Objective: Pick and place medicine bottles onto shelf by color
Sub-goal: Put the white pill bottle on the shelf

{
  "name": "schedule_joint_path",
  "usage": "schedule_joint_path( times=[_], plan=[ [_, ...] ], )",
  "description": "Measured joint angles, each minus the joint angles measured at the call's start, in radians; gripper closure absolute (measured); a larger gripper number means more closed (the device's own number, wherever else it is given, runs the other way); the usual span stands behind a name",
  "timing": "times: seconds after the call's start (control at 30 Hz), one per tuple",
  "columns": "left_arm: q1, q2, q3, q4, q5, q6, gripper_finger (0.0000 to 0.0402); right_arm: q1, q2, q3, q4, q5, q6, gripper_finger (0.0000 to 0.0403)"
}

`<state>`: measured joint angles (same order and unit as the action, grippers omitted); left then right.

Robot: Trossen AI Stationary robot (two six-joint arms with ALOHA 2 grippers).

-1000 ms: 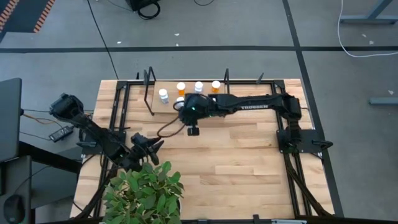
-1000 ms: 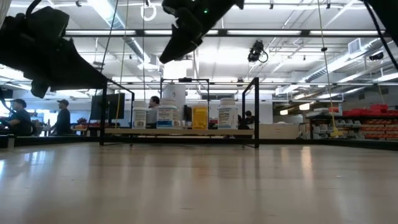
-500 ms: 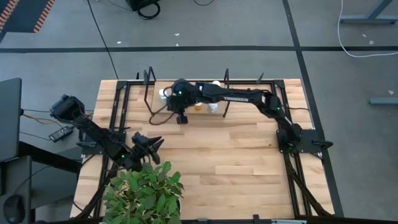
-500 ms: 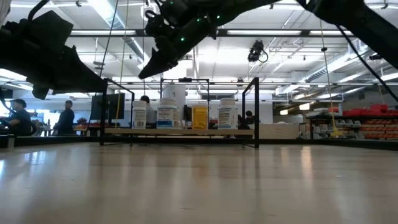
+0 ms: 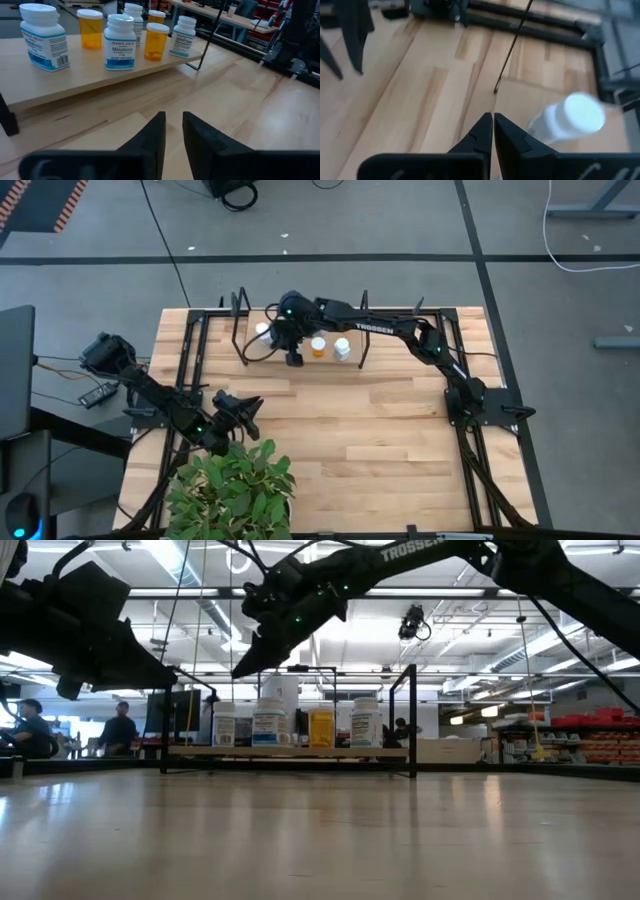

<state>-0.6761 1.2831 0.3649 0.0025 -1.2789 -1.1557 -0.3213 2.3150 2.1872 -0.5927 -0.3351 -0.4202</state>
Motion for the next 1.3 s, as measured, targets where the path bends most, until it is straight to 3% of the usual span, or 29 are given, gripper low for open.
schedule_joint_path(
  times=[0.17,0.27,0.4,0.53,0.7,0.83,0.93,1.1,1.3],
  plan=[
    [0.006,-0.007,0.0,0.001,0.0,0.061,0.0341,0.015,0.0,-0.001,-0.127,0.001,-0.005,0.038],
    [0.075,-0.044,0.0,-0.002,0.017,0.13,0.0357,0.033,0.0,-0.001,-0.248,0.0,-0.038,0.038],
    [0.262,-0.148,0.004,-0.016,0.274,0.333,0.0393,0.043,0.0,-0.001,-0.464,-0.006,-0.078,0.038],
    [0.438,-0.272,0.075,-0.067,0.509,0.619,0.0392,0.042,0.0,-0.002,-0.67,-0.061,-0.119,0.038],
    [0.604,-0.37,0.283,-0.353,0.686,0.842,0.0398,0.043,-0.001,-0.002,-0.814,-0.179,-0.198,0.038],
    [0.743,-0.358,0.462,-0.622,0.818,0.93,0.0398,0.043,-0.002,-0.002,-0.857,-0.212,-0.237,0.038],
    [0.849,-0.329,0.526,-0.687,0.956,0.986,0.0398,0.043,-0.002,-0.002,-0.852,-0.213,-0.229,0.038],
    [0.996,-0.279,0.538,-0.777,1.198,1.087,0.0399,0.04,-0.002,-0.002,-0.861,-0.193,-0.186,0.038],
    [1.11,-0.22,0.539,-0.838,1.325,1.301,0.0399,0.036,-0.002,-0.002,-0.92,-0.186,-0.209,0.038]
  ],
)
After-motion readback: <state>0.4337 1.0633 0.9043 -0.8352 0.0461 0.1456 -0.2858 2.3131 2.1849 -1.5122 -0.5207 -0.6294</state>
